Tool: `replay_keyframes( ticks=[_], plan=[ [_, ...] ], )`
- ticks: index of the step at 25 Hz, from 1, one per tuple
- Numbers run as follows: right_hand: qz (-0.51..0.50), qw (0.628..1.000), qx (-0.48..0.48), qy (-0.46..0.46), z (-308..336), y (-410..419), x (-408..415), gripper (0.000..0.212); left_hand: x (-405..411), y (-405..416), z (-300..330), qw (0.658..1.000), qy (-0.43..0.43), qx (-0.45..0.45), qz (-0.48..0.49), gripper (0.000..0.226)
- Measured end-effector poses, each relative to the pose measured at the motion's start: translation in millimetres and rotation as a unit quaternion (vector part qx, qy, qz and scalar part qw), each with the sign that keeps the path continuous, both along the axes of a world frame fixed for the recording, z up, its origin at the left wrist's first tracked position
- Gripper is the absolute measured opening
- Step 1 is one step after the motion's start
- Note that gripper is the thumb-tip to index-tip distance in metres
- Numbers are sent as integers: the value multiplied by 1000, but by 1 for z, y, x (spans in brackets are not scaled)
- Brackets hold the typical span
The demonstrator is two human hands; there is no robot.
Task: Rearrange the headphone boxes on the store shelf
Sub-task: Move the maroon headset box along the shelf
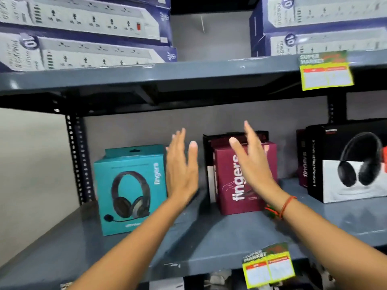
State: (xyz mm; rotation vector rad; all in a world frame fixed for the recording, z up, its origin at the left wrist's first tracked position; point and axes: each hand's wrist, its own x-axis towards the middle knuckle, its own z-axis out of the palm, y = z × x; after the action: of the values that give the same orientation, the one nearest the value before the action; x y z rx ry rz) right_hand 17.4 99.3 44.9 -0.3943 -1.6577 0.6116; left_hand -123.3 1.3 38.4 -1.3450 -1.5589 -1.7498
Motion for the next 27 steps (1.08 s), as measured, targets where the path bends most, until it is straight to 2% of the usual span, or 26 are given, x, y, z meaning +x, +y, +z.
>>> replay_keyframes(
  ticks=[4,8,10,13,15,18,20,21,24,25,27],
  plan=[
    [-54,995,-88,1,-25,61,49,79,30,50,-21,980,-159,-98,-76,62],
    [8,973,-220,-65,-61,108,68,82,42,73,-56,953,-235,-191,-26,69],
    [66,961,-254,-93,-71,118,72,85,48,77,-67,947,-265,-181,-34,68],
    [150,943,-275,-112,-78,122,74,118,62,81,-73,928,-331,-152,-81,67],
    [160,940,-275,-124,-78,124,76,132,67,82,-72,915,-366,-148,-85,73],
    [163,943,-261,-131,-68,122,87,136,71,71,-56,916,-373,-145,-33,91],
    [156,948,-242,-134,-57,114,98,124,75,59,-43,931,-331,-153,6,101],
    [156,951,-233,-131,-51,108,104,109,77,52,-38,937,-312,-156,17,101],
    [154,953,-223,-136,-34,84,113,30,81,31,-29,938,-295,-172,68,90],
    [156,955,-213,-138,-30,75,113,20,82,22,-27,935,-296,-175,85,88],
    [157,956,-204,-138,-27,59,110,22,84,6,-25,932,-299,-175,103,85]
  ],
)
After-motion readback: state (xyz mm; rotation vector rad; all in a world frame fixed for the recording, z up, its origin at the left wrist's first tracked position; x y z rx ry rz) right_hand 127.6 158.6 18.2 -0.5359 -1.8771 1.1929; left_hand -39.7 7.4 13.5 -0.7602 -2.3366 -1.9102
